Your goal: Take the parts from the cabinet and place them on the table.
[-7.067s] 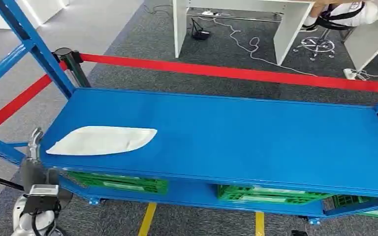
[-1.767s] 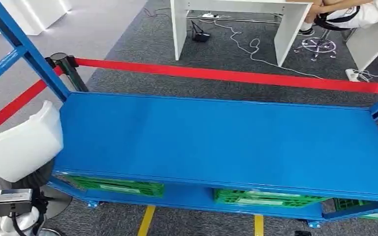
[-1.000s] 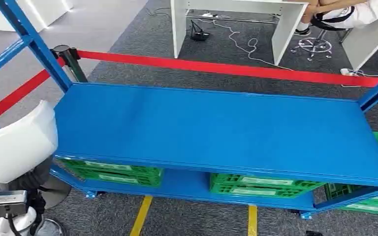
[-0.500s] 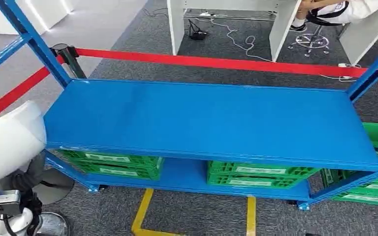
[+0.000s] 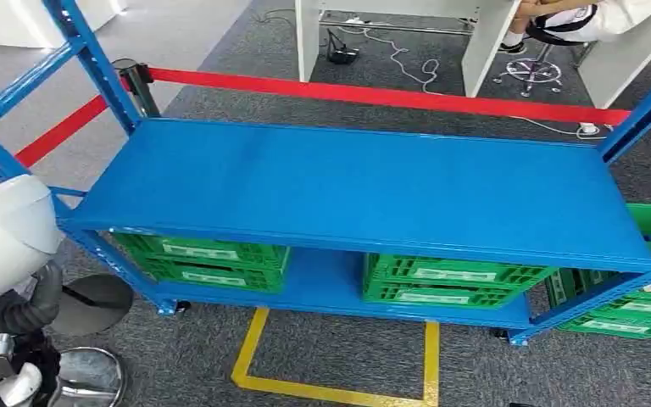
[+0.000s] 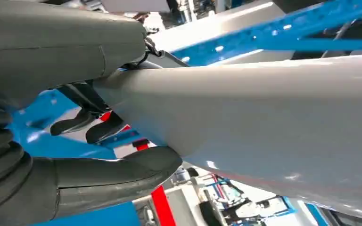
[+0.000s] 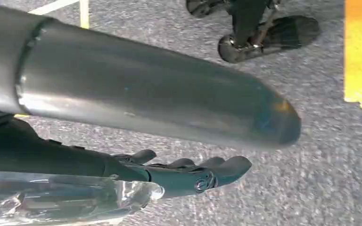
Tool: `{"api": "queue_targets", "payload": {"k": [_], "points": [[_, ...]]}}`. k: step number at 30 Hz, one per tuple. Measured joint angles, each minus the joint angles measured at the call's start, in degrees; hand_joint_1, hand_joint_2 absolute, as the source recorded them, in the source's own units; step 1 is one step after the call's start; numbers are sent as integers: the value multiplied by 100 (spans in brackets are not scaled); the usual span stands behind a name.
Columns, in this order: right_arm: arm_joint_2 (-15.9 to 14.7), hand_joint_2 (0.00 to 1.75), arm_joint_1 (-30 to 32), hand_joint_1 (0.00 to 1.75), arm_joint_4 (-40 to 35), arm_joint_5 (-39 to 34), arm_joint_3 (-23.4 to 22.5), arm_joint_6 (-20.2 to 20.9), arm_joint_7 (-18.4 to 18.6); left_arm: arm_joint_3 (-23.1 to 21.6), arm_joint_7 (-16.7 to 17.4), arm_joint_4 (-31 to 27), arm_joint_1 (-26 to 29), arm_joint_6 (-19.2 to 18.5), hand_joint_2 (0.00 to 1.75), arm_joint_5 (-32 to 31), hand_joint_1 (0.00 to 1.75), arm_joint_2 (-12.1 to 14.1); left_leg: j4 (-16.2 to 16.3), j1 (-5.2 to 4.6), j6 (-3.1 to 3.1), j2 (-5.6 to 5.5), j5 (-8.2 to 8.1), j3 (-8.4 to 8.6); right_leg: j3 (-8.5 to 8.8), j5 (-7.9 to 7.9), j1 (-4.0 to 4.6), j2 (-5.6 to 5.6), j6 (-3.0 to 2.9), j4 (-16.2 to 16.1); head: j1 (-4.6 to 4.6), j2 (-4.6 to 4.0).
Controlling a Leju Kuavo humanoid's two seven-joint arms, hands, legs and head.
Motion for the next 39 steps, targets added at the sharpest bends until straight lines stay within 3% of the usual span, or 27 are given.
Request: {"api": "queue_targets", "payload": {"k": [2, 3, 4, 5, 7, 8, 9, 11, 13, 14, 15, 17, 18, 19, 21, 23, 24, 25, 28, 29, 30, 32, 33, 34, 36, 38, 39], "points": [[22, 0, -23, 0, 0, 0, 0, 66, -135, 37, 2, -24, 5, -7, 175, -13, 175, 4, 6, -24, 26, 4, 109, -136, -277, -605, 4, 0, 23, 945, 2, 0], [44, 0, -31, 0, 0, 0, 0, 87, -179, 48, 2, -24, 6, -20, 175, -15, 175, 4, 9, -40, 30, 7, 160, -203, -356, -759, 7, 0, 20, 1310, -2, 0], [59, 0, -36, 0, 0, -4, 0, 105, -203, 64, 2, -24, 10, -24, 175, -15, 175, 4, 13, -52, 30, 8, 209, -268, -343, -771, 17, 0, 9, 1477, 0, 0], [85, 0, -38, 0, 2, -13, 0, 120, -212, 72, 2, -26, 21, -26, 175, -15, 175, 4, 18, -64, 26, 7, 262, -334, -186, -632, 29, -1, -15, 1374, 0, 0], [122, 0, -53, 0, 2, -11, 0, 122, -134, 107, 2, -42, 35, -37, 175, -13, 175, 0, 21, -87, 10, 5, 352, -433, 461, -232, 53, 0, -82, 509, -2, 0], [129, 0, -72, 0, 4, -4, 0, 118, -72, 133, 2, -65, 36, -39, 175, -13, 175, -11, 28, -89, -6, 6, 390, -458, 831, -195, 69, -1, -119, -30, -2, 0], [133, 0, -98, 0, 4, 2, 0, 111, -7, 147, 2, -97, 45, -42, 175, -13, 175, -24, 33, -112, -41, 9, 427, -489, 1074, -384, 88, 0, -151, -414, -6, 0], [155, 0, -104, 0, 4, 4, 0, 94, 81, 173, 2, -138, 42, -42, 175, -11, 175, -28, 36, -91, -100, 21, 506, -497, 1005, -346, 118, 17, -174, -457, 2, 0], [173, 0, -88, 0, 9, 4, -2, 87, 136, 173, 2, -169, 76, -44, 175, -13, 175, -53, 14, -98, -183, 15, 595, -526, 937, -258, 110, 8, -264, -472, 6, 0], [214, 0, -108, 0, 20, 4, -2, 87, 145, 179, 2, -182, 91, -44, 175, -13, 175, -57, 58, -79, -211, 3, 500, -580, 891, -191, 76, -15, -299, -491, 9, 0], [212, 0, -115, 0, 20, 4, -2, 79, 151, 197, 2, -186, 94, -44, 175, -13, 175, -55, 243, -80, -252, 6, 206, -667, 874, -132, 72, -13, -348, -493, -42, 0], [216, 0, -105, 0, 20, 2, -2, 79, 166, 234, 2, -186, 101, -42, 175, -13, 175, -61, 1090, -39, -317, 9, -466, -926, 710, 5, 70, -14, -365, -486, -57, 0], [216, 0, -94, 0, 20, 0, -4, 81, 166, 247, 2, -186, 113, -42, 175, -13, 175, -63, 1532, -32, -337, 9, -662, -1037, 626, 63, 71, -18, -360, -477, -57, 0], [216, 0, -93, 0, 20, 0, -7, 81, 164, 271, 2, -186, 129, -42, 175, -13, 175, -68, 1777, -24, -352, 9, -689, -1062, 551, 113, 69, -20, -351, -473, -61, 0], [216, 0, -95, 0, 20, -2, -11, 89, 147, 308, 0, -186, 134, -39, 175, -11, 175, -74, 1544, -7, -362, 10, -387, -776, 416, 216, 64, -22, -319, -467, -59, 0], [216, 0, -104, 0, 20, -2, -18, 105, 118, 315, 0, -193, 134, -46, 175, -9, 175, -81, 549, 10, -360, 12, -73, -70, 316, 309, 48, -19, -270, -456, -59, 0], [216, 0, -108, 0, 20, 0, -24, 116, 94, 317, 2, -206, 120, -48, 175, -9, 175, -85, 60, 13, -353, 7, -175, 292, 277, 347, 67, -16, -238, -445, -66, 0], [216, 0, -115, 0, 20, 2, -26, 133, 70, 317, 0, -221, 108, -55, 175, -9, 175, -87, -170, -8, -286, -27, -214, 367, 240, 394, 78, -14, -205, -428, -48, 0], [216, 0, -103, 0, 20, 11, -33, 151, 29, 339, 2, -223, 122, -61, 175, -9, 175, -90, -123, -44, -156, -22, -127, 235, 213, 553, 51, -11, -96, -494, -57, 0], [216, 0, -98, 0, 20, 17, -37, 157, 5, 341, 2, -223, 108, -63, 175, -9, 175, -96, -161, -2, -85, -2, -54, 202, 155, 525, 34, 3, -60, -465, -88, 0], [216, 0, -96, 0, 20, 22, -37, 164, -9, 341, 0, -223, 101, -72, 175, -9, 175, -98, -161, -7, -48, 8, -5, 140, 51, 272, 40, -1, -41, -311, -54, 0], [227, 0, -110, 0, 24, 42, -35, 188, -17, 345, 0, -223, 102, -72, 175, -9, 175, -98, -160, -15, -7, 18, 94, 22, -216, -370, 31, -2, -8, 561, -37, 0], [227, 0, -112, 0, 24, 39, -35, 194, -17, 352, 0, -223, 104, -72, 175, -9, 175, -96, -158, -23, -6, 20, 140, -42, -345, -591, 33, -2, -1, 1019, -37, 0], [227, 0, -111, 0, 24, 35, -37, 203, -17, 354, 0, -223, 106, -72, 175, -9, 175, -96, -151, -28, -8, 20, 181, -102, -398, -684, 33, -1, 4, 1328, -37, 0], [227, 0, -107, 0, 24, 31, -48, 212, -30, 354, 2, -221, 123, -72, 175, -13, 175, -96, -143, -34, -22, 18, 259, -200, -99, -458, 37, -1, -16, 1118, -37, 0], [227, 0, -117, 0, 24, 33, -50, 227, -59, 354, 0, -223, 124, -72, 175, -15, 175, -96, -141, -35, -58, 15, 308, -243, 628, -100, 37, -1, -61, 26, -37, 0], [227, 0, -132, 0, 24, 35, -50, 227, -65, 354, 2, -223, 126, -72, 175, -18, 175, -96, -132, -36, -83, 17, 326, -256, 904, -187, 40, 0, -81, -482, -35, 0]]}}
